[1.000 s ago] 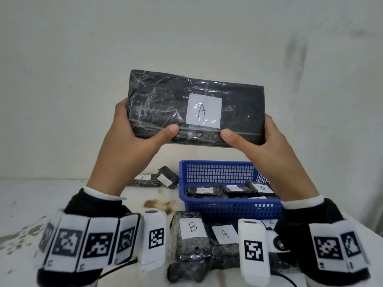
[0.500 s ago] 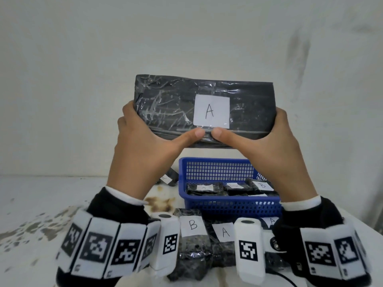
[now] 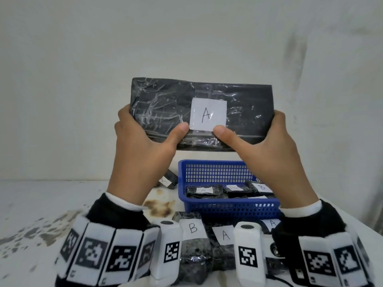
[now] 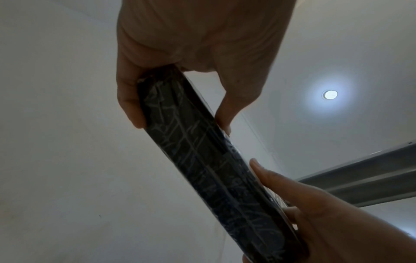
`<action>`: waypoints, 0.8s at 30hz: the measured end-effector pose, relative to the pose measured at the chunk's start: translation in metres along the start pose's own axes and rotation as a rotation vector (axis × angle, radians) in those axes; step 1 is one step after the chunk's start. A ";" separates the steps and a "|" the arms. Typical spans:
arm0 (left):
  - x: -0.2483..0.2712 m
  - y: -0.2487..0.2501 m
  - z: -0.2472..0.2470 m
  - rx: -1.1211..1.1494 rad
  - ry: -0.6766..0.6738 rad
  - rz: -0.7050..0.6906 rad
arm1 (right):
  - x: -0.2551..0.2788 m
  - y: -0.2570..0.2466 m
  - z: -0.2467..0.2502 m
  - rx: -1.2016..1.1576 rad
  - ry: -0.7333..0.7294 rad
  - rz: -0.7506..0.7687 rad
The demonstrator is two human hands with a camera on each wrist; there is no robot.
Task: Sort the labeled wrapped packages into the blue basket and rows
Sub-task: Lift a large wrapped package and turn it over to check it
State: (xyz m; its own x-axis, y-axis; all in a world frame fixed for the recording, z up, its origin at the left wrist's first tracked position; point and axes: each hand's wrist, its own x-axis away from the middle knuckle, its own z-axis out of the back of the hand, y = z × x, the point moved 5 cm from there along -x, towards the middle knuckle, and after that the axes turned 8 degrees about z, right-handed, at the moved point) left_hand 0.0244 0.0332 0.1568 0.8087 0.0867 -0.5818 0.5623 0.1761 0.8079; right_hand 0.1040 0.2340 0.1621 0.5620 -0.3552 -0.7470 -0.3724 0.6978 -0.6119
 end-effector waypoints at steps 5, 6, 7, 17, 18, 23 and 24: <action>-0.001 0.001 0.004 0.019 -0.009 0.014 | 0.001 0.000 0.001 -0.062 0.021 0.016; -0.002 0.001 0.006 0.028 -0.015 0.026 | 0.001 0.001 0.001 -0.078 0.023 0.023; -0.003 0.000 0.007 0.041 -0.020 0.037 | 0.000 0.001 0.001 -0.094 0.025 0.028; -0.015 -0.007 0.015 0.209 -0.111 0.126 | -0.004 0.002 0.007 -0.171 0.020 0.065; -0.016 -0.007 0.015 0.215 -0.109 0.126 | -0.005 0.003 0.008 -0.184 0.017 0.061; -0.015 -0.006 0.012 0.188 -0.132 0.088 | -0.010 0.009 0.013 -0.226 -0.008 0.035; -0.014 -0.006 0.011 0.192 -0.137 0.090 | -0.010 0.010 0.014 -0.233 -0.009 0.025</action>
State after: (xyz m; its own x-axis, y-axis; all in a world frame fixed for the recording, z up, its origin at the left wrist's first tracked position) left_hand 0.0114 0.0197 0.1609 0.8654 -0.0427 -0.4993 0.4991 -0.0166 0.8664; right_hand 0.1047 0.2533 0.1672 0.5568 -0.3334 -0.7608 -0.5459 0.5435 -0.6376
